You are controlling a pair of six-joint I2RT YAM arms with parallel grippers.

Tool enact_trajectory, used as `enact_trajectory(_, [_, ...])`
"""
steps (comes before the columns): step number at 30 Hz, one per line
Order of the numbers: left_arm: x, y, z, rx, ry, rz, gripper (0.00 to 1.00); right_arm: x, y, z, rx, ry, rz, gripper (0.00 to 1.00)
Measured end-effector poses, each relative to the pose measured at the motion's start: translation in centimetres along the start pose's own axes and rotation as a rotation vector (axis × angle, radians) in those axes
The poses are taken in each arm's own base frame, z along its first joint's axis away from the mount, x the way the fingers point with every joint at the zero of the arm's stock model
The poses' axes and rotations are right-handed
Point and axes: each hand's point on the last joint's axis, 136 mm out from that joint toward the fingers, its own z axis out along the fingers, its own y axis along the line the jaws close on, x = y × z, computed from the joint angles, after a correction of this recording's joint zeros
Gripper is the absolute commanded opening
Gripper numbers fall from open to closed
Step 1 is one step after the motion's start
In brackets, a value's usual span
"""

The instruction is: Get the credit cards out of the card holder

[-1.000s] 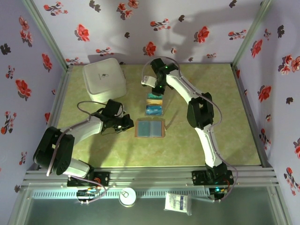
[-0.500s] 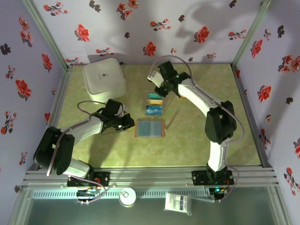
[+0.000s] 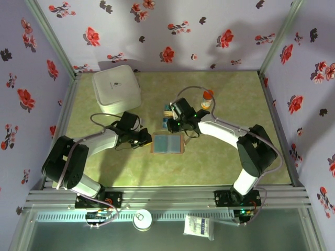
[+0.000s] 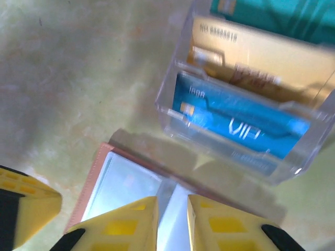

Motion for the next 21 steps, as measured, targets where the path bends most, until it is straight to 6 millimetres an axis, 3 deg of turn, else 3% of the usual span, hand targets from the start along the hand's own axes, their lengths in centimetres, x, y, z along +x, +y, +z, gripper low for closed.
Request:
enact_trajectory(9, [0.5,0.2,0.6,-0.002,0.025,-0.001,0.0,2.2,2.5,1.1,-0.131,0.074,0.271,0.21])
enact_trajectory(15, [0.6,0.3,1.0,-0.002,0.028,0.002,0.0,4.2,4.2,2.2,-0.178,0.151,0.318,0.28])
enact_trajectory(21, [0.9,0.5,1.4,-0.01,0.041,0.001,0.0,5.6,4.7,3.3,-0.18,0.202,0.325,0.29])
